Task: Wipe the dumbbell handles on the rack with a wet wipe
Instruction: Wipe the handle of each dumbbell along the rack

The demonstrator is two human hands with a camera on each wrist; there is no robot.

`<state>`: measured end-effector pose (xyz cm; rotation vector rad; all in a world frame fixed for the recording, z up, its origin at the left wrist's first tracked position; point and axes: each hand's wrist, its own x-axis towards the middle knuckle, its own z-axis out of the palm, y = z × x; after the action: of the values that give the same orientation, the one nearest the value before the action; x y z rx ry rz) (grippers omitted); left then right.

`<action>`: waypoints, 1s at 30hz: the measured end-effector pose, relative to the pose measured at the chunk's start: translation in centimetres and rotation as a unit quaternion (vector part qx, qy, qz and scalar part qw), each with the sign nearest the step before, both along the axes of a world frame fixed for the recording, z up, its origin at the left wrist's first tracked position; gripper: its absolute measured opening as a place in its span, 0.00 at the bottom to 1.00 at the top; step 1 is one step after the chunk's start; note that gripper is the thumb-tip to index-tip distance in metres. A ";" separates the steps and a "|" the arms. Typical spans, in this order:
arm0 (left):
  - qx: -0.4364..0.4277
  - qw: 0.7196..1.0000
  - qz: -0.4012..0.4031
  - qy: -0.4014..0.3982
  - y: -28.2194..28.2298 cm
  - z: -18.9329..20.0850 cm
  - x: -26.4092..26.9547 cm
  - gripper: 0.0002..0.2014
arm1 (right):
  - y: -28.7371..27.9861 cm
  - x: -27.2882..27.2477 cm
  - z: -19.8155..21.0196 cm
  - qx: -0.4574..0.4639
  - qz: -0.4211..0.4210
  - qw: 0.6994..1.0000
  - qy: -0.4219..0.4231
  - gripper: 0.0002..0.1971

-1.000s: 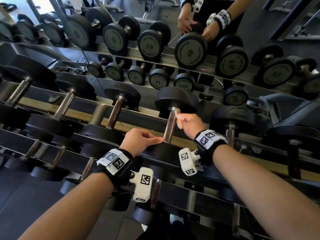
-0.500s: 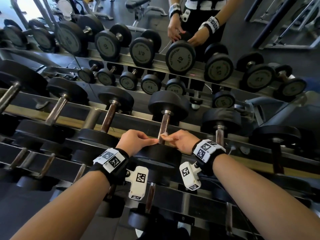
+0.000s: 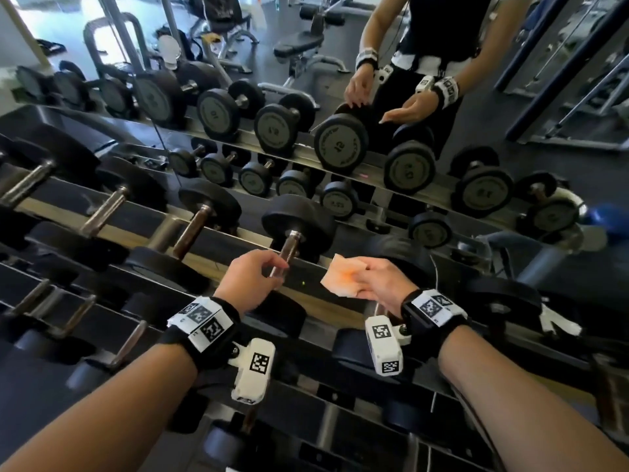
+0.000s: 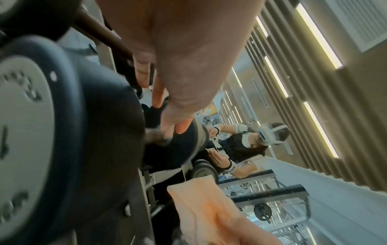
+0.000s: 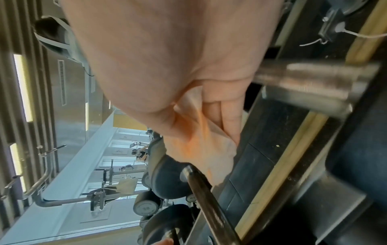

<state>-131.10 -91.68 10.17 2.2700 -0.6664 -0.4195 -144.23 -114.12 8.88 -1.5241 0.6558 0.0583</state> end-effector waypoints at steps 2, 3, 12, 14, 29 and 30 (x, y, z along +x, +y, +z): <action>-0.037 0.999 -0.022 -0.006 -2.3 0.2 -2.5 0.10 | -2.4 -2.2 0.5 -0.003 -0.002 1.000 -0.015 0.19; -0.050 0.998 -0.030 0.004 -3.4 0.1 -3.8 0.09 | -3.5 -3.4 0.7 -0.006 -0.005 1.000 -0.021 0.20; -0.013 0.991 -0.025 0.130 -8.9 -4.2 -11.4 0.11 | -9.8 -11.3 -2.4 -0.083 -0.091 0.992 -0.010 0.18; -0.002 0.986 -0.005 0.167 -8.6 -5.2 -11.8 0.16 | -9.8 -11.6 -3.5 -0.115 -0.077 0.990 0.009 0.06; 0.043 0.970 0.067 0.228 -7.8 -7.1 -11.5 0.20 | -7.8 -6.9 -9.3 -0.081 -0.063 0.995 -0.010 0.14; 0.048 0.971 0.066 0.226 -7.8 -7.1 -11.5 0.19 | -7.5 -7.0 -9.4 -0.090 -0.052 0.995 -0.005 0.14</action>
<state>-142.65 -99.44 3.06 2.1801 -0.2640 -0.8851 -151.23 -121.62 -0.53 -1.6596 0.7472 -0.0887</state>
